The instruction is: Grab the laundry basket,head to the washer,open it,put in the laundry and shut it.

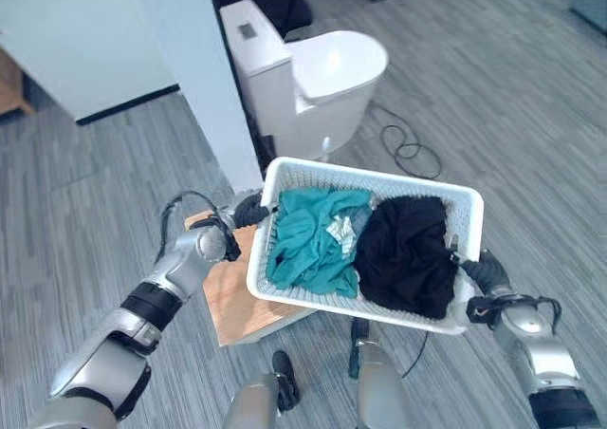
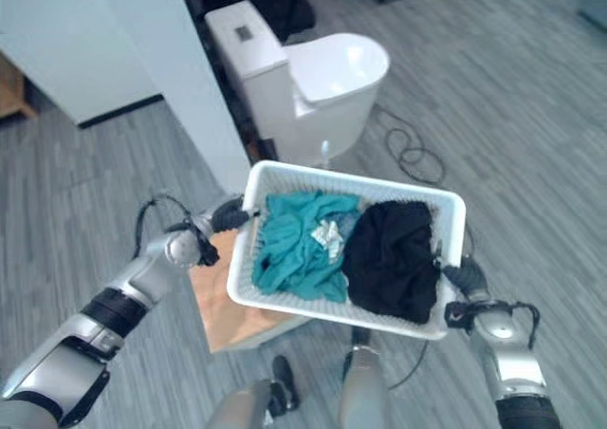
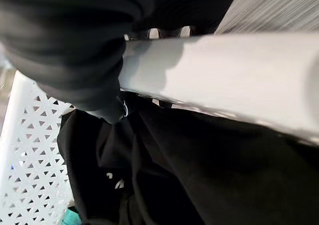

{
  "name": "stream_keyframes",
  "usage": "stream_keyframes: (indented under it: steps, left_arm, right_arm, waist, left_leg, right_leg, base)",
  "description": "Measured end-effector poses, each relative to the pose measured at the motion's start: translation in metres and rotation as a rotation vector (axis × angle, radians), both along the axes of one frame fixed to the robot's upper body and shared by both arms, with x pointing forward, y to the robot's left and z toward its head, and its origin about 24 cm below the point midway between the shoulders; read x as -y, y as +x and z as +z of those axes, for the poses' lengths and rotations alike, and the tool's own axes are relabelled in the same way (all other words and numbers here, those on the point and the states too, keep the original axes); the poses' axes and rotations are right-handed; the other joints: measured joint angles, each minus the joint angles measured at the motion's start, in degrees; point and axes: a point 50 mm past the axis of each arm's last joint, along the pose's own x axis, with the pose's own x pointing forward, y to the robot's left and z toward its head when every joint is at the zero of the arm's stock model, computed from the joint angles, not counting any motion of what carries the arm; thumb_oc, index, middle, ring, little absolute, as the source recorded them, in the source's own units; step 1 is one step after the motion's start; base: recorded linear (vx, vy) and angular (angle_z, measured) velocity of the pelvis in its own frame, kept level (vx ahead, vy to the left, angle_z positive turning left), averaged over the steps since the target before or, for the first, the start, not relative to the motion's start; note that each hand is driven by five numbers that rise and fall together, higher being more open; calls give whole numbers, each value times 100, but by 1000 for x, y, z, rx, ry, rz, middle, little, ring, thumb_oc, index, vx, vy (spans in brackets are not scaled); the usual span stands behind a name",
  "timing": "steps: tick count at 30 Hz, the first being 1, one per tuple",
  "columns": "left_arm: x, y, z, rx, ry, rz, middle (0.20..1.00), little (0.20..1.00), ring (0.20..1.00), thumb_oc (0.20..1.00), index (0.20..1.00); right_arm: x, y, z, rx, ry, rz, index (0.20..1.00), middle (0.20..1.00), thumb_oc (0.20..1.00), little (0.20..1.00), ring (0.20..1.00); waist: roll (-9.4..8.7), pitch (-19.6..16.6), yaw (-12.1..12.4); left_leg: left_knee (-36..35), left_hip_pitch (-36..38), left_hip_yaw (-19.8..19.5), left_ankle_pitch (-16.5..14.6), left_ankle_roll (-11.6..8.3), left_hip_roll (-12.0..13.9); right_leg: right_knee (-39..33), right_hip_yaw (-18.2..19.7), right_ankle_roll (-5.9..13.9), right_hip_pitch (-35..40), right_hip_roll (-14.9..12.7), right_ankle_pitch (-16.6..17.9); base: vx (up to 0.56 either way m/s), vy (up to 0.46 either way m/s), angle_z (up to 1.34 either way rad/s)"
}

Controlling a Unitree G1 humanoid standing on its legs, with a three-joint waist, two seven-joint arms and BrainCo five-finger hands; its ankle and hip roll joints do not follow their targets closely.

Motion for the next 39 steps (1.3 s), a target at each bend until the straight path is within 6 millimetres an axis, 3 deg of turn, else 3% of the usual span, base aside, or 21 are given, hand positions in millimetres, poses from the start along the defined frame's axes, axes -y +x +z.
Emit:
stream_keyframes:
  steps: [2,3,5,6,8,9,10,12,14,15,17,18,19,20,21,22,29,33,35,38,39]
  left_arm:
    - [-15,-9,-13,-45,8,25,200,200,200,200,200]
    - [-24,-13,-16,-62,11,39,200,200,200,200,200]
    - [-31,-16,-22,-86,5,61,200,200,200,200,200]
    - [-34,-19,-26,-97,4,67,200,200,200,200,200]
    - [-32,-24,-35,-124,-18,71,200,200,200,200,200]
    - [-39,-30,-45,-162,-51,104,200,200,200,200,200]
    - [-41,-34,-49,-173,-63,111,200,200,200,200,200]
    - [-35,-36,-51,-176,-80,95,200,200,200,200,200]
    - [-31,-41,-56,-194,-93,84,200,200,200,200,200]
    - [-31,-35,-58,-196,-108,106,200,200,200,200,200]
    - [-33,-33,-59,-208,-123,128,200,200,200,200,200]
    - [-31,-35,-64,-226,-130,123,200,200,200,200,200]
    - [-31,-37,-66,-233,-132,121,200,200,200,200,200]
    - [-30,-38,-66,-232,-139,114,200,200,200,200,200]
    - [-26,-36,-61,-210,-152,96,200,200,200,200,200]
    - [-24,-32,-52,-175,-167,92,200,200,200,200,200]
    - [-25,-34,-53,-184,-159,100,200,200,200,200,200]
    - [-25,-33,-53,-185,-159,102,200,200,200,200,200]
    - [-26,-31,-51,-178,-159,107,200,200,200,200,200]
    - [-23,-25,-47,-178,-175,104,200,200,200,200,200]
    - [-21,-25,-46,-179,-187,99,200,200,200,200,200]
  right_arm:
    - [-9,0,-5,-24,-2,46,200,200,200,200,200]
    - [-15,2,-7,-35,-6,78,200,200,200,200,200]
    - [-22,3,-11,-51,-20,107,200,200,200,200,200]
    - [-24,2,-17,-69,-9,105,200,200,200,200,200]
    - [-22,3,-19,-85,-14,100,200,200,200,200,200]
    - [-26,7,-19,-87,-16,118,200,200,200,200,200]
    - [-28,4,-22,-101,-17,126,200,200,200,200,200]
    - [-22,2,-22,-112,-32,114,200,200,200,200,200]
    - [-15,2,-19,-117,-58,115,200,200,200,200,200]
    - [-20,-3,-27,-141,-29,120,200,200,200,200,200]
    - [-22,-4,-30,-154,-23,131,200,200,200,200,200]
    - [-20,-5,-32,-164,-19,123,200,200,200,200,200]
    - [-18,-4,-31,-164,-22,122,200,200,200,200,200]
    - [-16,-4,-28,-158,-27,121,200,200,200,200,200]
    - [-11,-1,-20,-143,-55,127,200,200,200,200,200]
    - [-12,-4,-20,-135,-27,119,200,200,200,200,200]
    - [-14,-14,-27,-162,4,124,200,200,200,200,200]
    - [-13,-13,-27,-161,21,118,200,200,200,200,200]
    - [-15,-11,-27,-156,27,120,200,200,200,200,200]
    - [-12,-9,-21,-142,13,119,200,200,200,200,200]
    - [-11,-9,-20,-141,11,116,200,200,200,200,200]
  waist:
    - [48,-239,193]
    - [-7,-339,386]
    - [-132,-532,570]
    - [-199,-654,588]
    - [-175,-736,660]
    - [-160,-774,770]
    - [-355,-846,744]
    - [-406,-955,683]
    - [-187,-1039,702]
    - [-238,-1010,598]
    - [-388,-982,627]
    - [-499,-899,678]
    - [-552,-853,773]
    - [-543,-838,770]
    - [-246,-789,753]
    - [-79,-710,637]
    - [-102,-693,709]
    - [-200,-626,597]
    - [-309,-531,653]
    - [-549,-208,643]
    - [-558,-204,688]
  left_leg:
    - [-334,263,417,188,-79,191]
    - [-464,451,817,300,-76,309]
    - [-503,511,1081,364,-186,357]
    - [-632,521,1030,589,-295,446]
    - [-797,556,1097,980,-241,680]
    - [-518,488,1121,1121,-259,1010]
    - [-66,114,1032,1036,-379,1202]
    - [-827,42,863,924,-848,935]
    - [-1448,134,628,1627,-536,705]
    - [-1414,191,324,1720,-517,938]
    - [-1307,142,-632,1918,-788,994]
    - [-1005,16,-2019,1564,-1114,756]
    - [-948,33,-2483,1208,-1336,408]
    - [-927,6,-2585,1163,-1351,63]
    - [-942,16,-2402,1231,-1178,-264]
    - [-1215,125,-2042,975,-742,-101]
    - [-1446,308,-2211,1076,-788,-271]
    - [-1315,296,-2150,1066,-800,-97]
    - [-843,174,-2108,982,-949,-29]
    - [1048,-624,-2151,997,-1103,11]
    - [993,-715,-2290,931,-1104,-106]
  right_leg:
    - [527,-190,180,385,-200,-383]
    - [448,-305,505,975,-582,-563]
    - [-288,-268,742,1610,-774,-419]
    - [-1561,-351,872,2290,-487,-145]
    - [-2137,-262,870,2323,-221,-135]
    - [-2543,-264,754,2335,96,-69]
    - [-2907,-258,567,2367,228,-48]
    - [-3197,-184,443,2318,323,-27]
    - [-3223,189,347,2182,671,29]
    - [-2804,212,158,1927,925,-326]
    - [-2726,334,-50,1852,1106,-216]
    - [-2768,442,-161,1944,1029,-138]
    - [-2858,509,-170,1963,888,-55]
    - [-3025,537,-118,2007,801,36]
    - [-3210,547,-48,2092,961,158]
    - [-3249,494,-37,2097,1102,106]
    - [-3352,686,28,2144,1070,195]
    - [-3446,754,-19,2170,1212,191]
    - [-3287,883,-205,2102,1317,57]
    - [-2931,1109,-431,2218,1349,-191]
    - [-2949,1135,-484,2259,1335,-181]
  base:
    - [-217,-175,-155]
    - [-204,-198,-158]
    - [-229,-325,-121]
    - [-362,-536,-76]
    - [-269,-428,-98]
    - [-213,-412,-129]
    - [-263,-522,-108]
    - [-108,-271,-50]
    - [-230,-265,-82]
    - [-336,-381,-82]
    - [-188,-277,-34]
    - [-56,-86,-24]
    - [-67,-126,-32]
    - [31,-40,-36]
    - [55,-66,10]
    - [76,-31,-7]
    - [12,-66,-9]
    - [-8,-201,-12]
    - [26,-129,-29]
    - [184,-77,-14]
    - [299,-49,-4]
